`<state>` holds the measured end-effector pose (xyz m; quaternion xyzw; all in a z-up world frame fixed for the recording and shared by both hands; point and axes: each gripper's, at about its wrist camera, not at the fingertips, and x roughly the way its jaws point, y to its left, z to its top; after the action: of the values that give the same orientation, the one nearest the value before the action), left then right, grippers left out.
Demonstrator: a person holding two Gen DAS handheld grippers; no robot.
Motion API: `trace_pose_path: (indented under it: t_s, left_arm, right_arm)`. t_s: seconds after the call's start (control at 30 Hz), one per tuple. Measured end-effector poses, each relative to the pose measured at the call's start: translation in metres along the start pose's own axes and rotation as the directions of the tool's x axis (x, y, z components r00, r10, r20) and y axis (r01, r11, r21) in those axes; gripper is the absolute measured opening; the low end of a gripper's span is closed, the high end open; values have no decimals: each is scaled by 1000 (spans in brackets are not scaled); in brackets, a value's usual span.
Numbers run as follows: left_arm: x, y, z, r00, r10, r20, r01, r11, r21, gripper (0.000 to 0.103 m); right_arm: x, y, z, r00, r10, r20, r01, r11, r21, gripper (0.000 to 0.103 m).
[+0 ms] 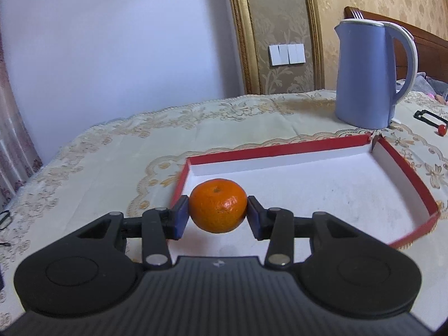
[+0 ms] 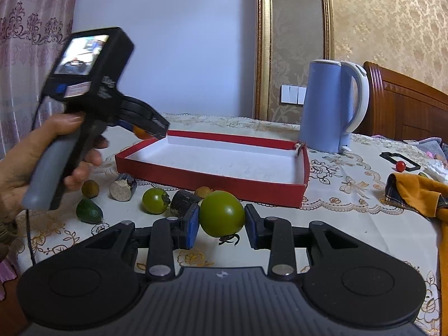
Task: Organize fruits
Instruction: 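Carry the orange with the left gripper and the tomato with the right gripper toward the tray, then lower the orange into the tray and open the left gripper while the right gripper releases the tomato there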
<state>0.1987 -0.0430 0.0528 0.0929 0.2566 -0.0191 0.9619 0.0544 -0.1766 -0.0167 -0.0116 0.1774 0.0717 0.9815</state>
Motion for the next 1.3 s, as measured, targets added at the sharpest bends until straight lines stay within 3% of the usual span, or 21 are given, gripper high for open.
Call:
trace_pose_path:
  t_s: [0.6, 0.83, 0.97, 1.07, 1.3]
  left_arm:
    - [78, -24, 15, 989, 4, -146, -4, 1000, -3, 41]
    - [72, -26, 19, 992, -8, -123, 8, 1000, -3, 44]
    - [63, -25, 20, 995, -9, -95, 9, 1000, 1, 59]
    - [55, -24, 21, 997, 0, -74, 1, 1000, 7, 63]
    - [11, -6, 11, 1000, 16, -19, -16, 1000, -8, 65]
  right_arm:
    - [3, -10, 14, 999, -4, 33, 4, 1000, -3, 34]
    - [9, -12, 15, 1000, -3, 25, 3, 1000, 2, 34]
    - [13, -11, 16, 1000, -2, 21, 2, 1000, 1, 34]
    - [16, -12, 18, 1000, -6, 22, 6, 1000, 1, 34]
    - [31, -26, 29, 999, -4, 32, 3, 1000, 26, 34]
